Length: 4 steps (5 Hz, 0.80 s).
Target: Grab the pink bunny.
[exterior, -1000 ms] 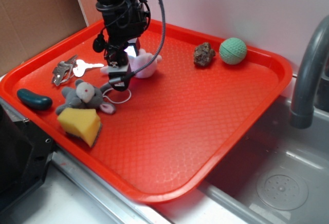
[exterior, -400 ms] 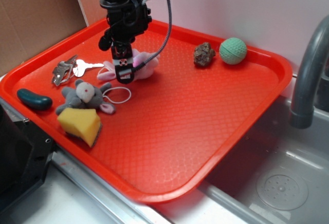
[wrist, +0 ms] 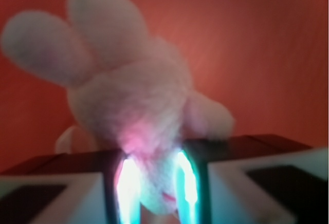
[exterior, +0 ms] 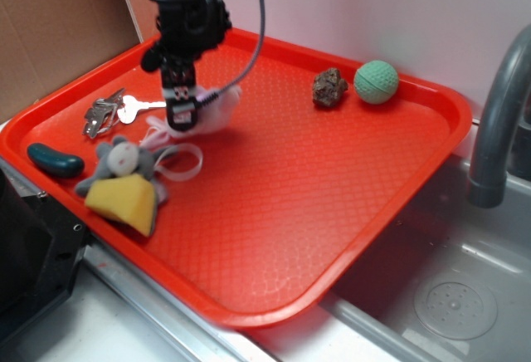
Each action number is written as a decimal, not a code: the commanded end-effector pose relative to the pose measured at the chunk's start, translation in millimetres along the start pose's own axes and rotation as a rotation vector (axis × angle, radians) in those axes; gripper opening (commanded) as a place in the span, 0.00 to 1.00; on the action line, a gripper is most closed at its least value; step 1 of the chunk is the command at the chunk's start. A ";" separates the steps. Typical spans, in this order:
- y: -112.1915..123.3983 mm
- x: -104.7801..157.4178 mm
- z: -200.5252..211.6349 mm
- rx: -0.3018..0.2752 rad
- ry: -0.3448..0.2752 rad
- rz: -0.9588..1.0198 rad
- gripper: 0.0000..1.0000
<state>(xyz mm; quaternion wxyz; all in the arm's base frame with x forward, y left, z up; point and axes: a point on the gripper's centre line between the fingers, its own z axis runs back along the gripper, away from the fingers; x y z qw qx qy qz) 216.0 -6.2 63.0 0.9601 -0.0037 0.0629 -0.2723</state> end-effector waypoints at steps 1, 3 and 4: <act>47.0 -12.5 115.1 0.135 -0.129 0.133 0.00; 28.3 -25.6 157.4 0.105 -0.259 0.369 0.00; 24.0 -35.9 153.3 0.023 -0.278 0.481 0.00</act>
